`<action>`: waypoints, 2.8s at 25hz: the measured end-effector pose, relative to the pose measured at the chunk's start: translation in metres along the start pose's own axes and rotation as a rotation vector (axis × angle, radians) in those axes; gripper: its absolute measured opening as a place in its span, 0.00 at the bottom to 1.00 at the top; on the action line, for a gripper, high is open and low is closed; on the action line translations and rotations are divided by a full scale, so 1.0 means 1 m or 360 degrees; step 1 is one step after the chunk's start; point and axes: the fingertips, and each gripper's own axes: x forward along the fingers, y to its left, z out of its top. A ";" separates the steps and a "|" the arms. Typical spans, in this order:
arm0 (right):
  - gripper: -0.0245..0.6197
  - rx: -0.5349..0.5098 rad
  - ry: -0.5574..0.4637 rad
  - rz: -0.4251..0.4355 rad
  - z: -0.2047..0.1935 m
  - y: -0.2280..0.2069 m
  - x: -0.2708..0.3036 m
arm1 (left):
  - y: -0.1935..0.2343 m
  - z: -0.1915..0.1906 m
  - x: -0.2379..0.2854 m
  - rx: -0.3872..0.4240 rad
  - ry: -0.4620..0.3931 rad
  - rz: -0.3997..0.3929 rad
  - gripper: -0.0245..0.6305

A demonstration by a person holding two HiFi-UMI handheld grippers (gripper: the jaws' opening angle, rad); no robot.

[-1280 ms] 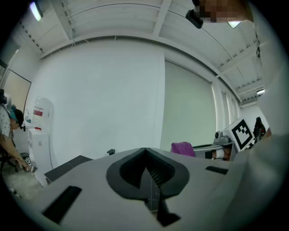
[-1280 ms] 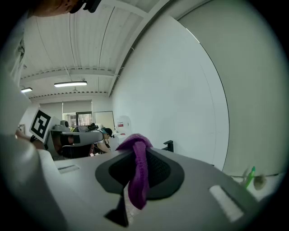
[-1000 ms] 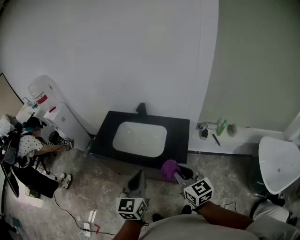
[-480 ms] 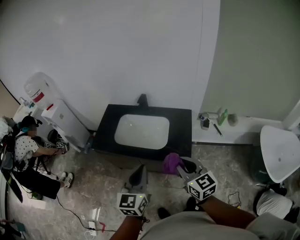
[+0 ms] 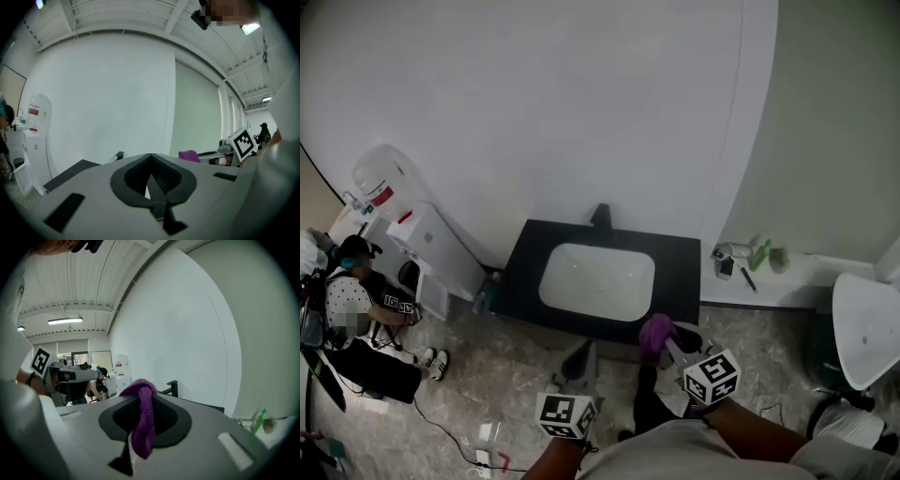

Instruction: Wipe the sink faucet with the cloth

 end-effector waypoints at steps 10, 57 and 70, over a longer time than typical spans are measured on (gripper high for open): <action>0.12 0.0077 0.0069 0.0124 0.017 -0.111 0.181 | 0.091 0.007 0.170 -0.0015 0.0114 0.0060 0.05; 0.12 -0.0013 0.0499 -0.0021 -0.051 -0.174 0.487 | 0.263 -0.040 0.304 -0.0251 0.0316 0.0018 0.05; 0.12 -0.0177 0.0520 0.0099 -0.062 -0.129 0.482 | 0.266 -0.030 0.288 -0.0223 0.0291 0.0052 0.05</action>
